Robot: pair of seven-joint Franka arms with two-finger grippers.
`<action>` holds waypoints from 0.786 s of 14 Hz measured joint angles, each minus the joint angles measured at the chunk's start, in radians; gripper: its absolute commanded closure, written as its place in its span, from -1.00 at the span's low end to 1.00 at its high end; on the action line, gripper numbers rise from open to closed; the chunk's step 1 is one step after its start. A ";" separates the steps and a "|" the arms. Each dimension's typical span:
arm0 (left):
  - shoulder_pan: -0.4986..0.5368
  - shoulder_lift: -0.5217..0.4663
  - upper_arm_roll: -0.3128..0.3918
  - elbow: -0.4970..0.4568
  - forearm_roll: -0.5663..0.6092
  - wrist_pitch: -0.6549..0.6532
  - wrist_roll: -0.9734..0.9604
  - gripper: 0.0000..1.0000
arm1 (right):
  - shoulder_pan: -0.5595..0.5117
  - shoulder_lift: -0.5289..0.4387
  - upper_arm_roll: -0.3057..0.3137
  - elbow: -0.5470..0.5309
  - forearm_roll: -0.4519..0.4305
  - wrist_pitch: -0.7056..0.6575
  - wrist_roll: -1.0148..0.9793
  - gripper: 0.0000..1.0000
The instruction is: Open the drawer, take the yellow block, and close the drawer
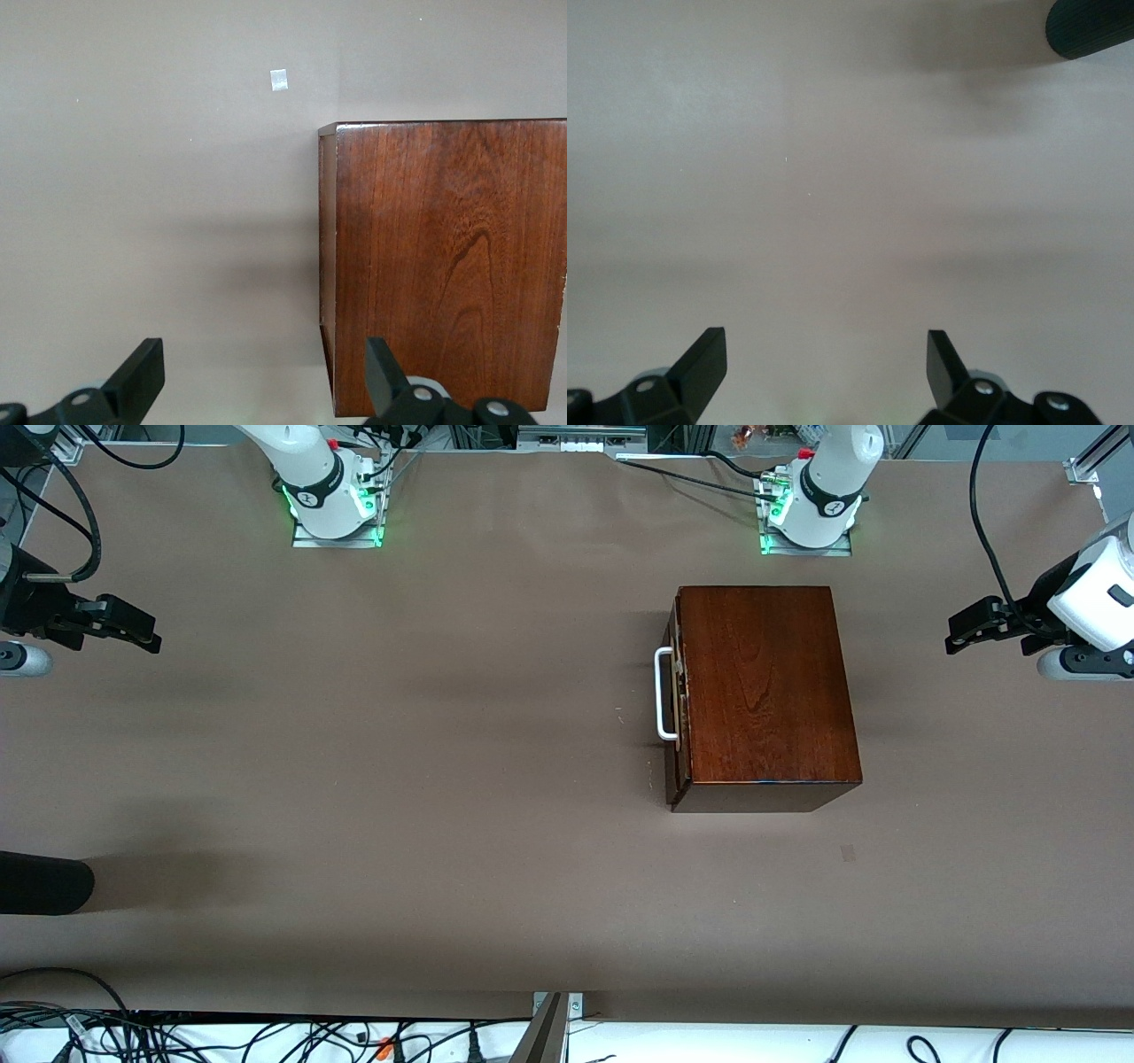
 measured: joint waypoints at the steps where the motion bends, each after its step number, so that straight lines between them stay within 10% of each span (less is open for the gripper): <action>1: 0.000 0.000 0.000 0.000 0.000 0.000 0.000 -1.00 | 0.000 0.000 0.000 0.000 0.000 0.000 0.000 -1.00; 11: 0.000 0.000 0.000 0.000 0.000 -0.035 0.000 -1.00 | 0.000 0.000 0.000 0.000 0.000 0.000 0.000 -1.00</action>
